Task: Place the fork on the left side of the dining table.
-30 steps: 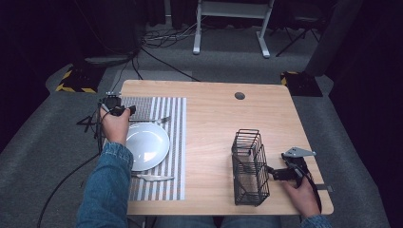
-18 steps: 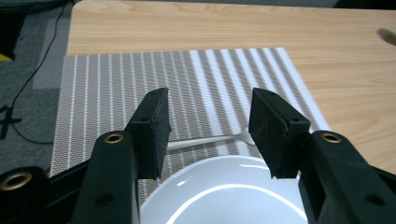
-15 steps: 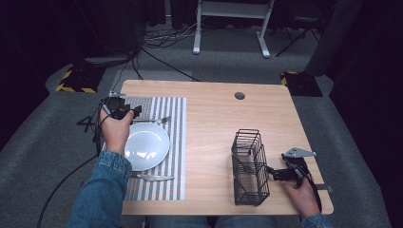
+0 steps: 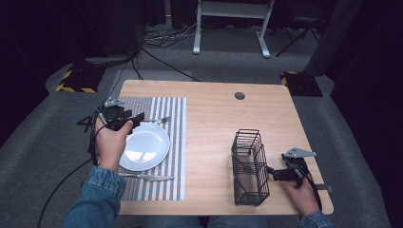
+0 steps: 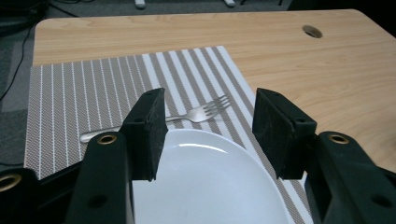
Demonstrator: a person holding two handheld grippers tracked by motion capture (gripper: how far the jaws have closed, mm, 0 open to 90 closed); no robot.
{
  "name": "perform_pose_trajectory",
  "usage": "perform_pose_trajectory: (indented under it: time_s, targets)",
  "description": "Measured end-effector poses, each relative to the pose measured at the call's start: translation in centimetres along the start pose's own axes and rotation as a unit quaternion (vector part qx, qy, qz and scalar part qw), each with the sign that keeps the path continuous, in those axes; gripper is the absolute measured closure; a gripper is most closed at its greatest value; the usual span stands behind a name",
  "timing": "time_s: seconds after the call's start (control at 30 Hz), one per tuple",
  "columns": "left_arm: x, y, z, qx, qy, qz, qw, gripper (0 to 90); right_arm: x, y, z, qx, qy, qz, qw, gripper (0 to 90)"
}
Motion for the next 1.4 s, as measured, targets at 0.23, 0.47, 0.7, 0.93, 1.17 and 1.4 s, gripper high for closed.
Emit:
perform_pose_trajectory:
  time_s: [0.23,0.47,0.7,0.93,1.17,1.4]
  targets:
    - [-1.6,2.0,-1.8,-0.016,0.004,0.024,0.9996,41.8,0.0,0.0,0.0,0.000,0.000,0.000,1.0000,6.6]
    - [-3.2,4.4,-2.7,-0.045,0.007,0.038,0.9982,39.1,0.0,0.0,0.0,0.000,0.000,0.000,1.0000,6.6]
    - [-5.0,7.8,-3.3,-0.088,0.020,0.061,0.9940,32.9,0.0,0.0,0.0,0.000,0.000,0.000,1.0000,6.7]
    - [-6.7,10.5,-2.7,-0.087,0.009,0.081,0.9929,32.3,0.0,0.0,0.0,0.001,0.000,-0.001,1.0000,6.7]
    - [-8.9,11.1,-1.9,-0.077,-0.005,0.087,0.9933,32.2,0.0,0.0,0.0,0.002,0.000,-0.002,1.0000,6.8]
    - [-12.1,10.6,-1.4,-0.086,-0.007,0.098,0.9915,31.2,0.0,0.0,0.0,0.003,0.001,-0.003,1.0000,7.0]
Point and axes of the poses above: each handheld gripper's, and its own axes: z roughly forward along the jaws, x roughly out of its top, y roughly to its right, the point moved 2 cm from there along z, roughly forward along the jaws, and after that the axes turned 11 degrees about -y, right-handed, at the moved point
